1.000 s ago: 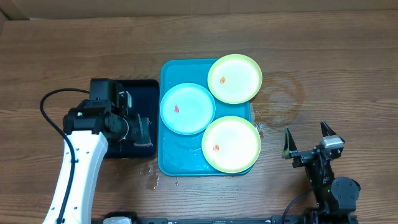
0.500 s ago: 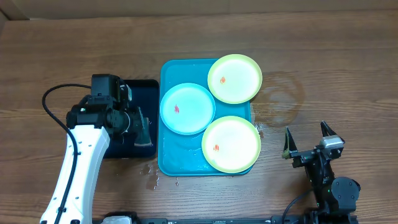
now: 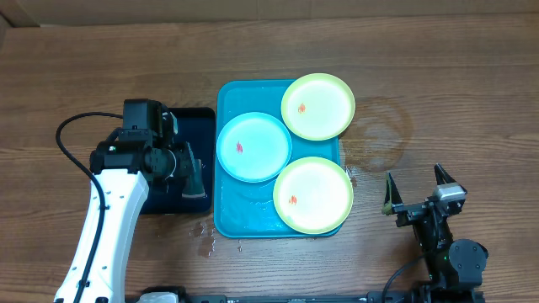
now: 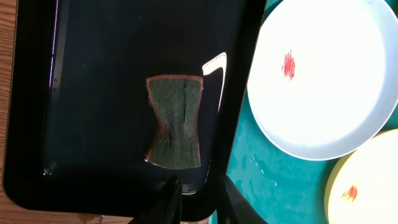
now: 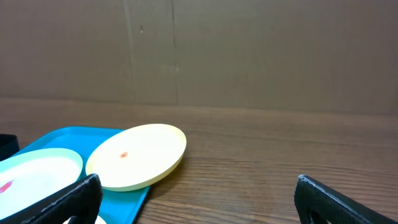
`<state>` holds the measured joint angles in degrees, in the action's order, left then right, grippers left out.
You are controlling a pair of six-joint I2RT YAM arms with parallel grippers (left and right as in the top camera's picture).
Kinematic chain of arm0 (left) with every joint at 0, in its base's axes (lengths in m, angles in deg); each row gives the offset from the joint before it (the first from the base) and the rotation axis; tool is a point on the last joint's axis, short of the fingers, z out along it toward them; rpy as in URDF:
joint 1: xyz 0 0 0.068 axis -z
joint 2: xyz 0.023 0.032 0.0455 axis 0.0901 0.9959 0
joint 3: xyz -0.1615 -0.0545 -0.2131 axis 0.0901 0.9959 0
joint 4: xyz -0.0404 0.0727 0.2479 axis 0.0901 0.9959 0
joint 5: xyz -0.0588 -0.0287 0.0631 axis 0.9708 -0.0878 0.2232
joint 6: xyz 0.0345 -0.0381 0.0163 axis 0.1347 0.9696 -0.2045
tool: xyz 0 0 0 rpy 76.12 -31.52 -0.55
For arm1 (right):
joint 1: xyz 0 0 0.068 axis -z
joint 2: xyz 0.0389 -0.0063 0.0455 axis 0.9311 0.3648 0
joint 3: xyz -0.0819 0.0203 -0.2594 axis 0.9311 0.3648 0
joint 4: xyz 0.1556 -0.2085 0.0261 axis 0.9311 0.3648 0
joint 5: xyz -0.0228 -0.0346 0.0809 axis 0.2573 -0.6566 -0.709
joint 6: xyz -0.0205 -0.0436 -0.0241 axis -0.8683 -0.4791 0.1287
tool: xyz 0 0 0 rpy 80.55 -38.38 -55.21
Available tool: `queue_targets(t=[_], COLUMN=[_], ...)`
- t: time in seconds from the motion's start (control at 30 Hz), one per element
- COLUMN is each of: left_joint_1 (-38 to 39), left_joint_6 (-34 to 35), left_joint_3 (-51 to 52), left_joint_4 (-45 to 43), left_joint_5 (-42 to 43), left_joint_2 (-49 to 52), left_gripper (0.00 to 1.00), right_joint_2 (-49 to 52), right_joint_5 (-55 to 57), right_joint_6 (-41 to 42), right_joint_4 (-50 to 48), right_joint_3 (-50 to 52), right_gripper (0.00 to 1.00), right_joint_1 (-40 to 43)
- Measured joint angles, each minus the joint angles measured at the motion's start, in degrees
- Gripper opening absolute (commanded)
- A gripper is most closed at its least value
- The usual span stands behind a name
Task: Clean dirty plates on tray and stack at the side
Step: 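Lower the left gripper and close it on the green sponge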
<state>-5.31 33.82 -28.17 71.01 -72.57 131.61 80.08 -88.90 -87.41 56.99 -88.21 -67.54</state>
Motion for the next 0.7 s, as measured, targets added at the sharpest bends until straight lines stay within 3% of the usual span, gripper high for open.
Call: queue_targets(t=[0.7], left_joint_1=[0.0], left_joint_6=[0.0], left_joint_3=[0.0], left_joint_4=[-1.1], left_joint_5=[0.0], left_joint_2=[0.0], left_gripper=[0.21], right_joint_2=[0.0], right_joint_5=[0.0], right_joint_6=[0.0], right_joint_4=[0.0], right_joint_3=[0.0], right_gripper=[1.00], right_joint_1=[0.0])
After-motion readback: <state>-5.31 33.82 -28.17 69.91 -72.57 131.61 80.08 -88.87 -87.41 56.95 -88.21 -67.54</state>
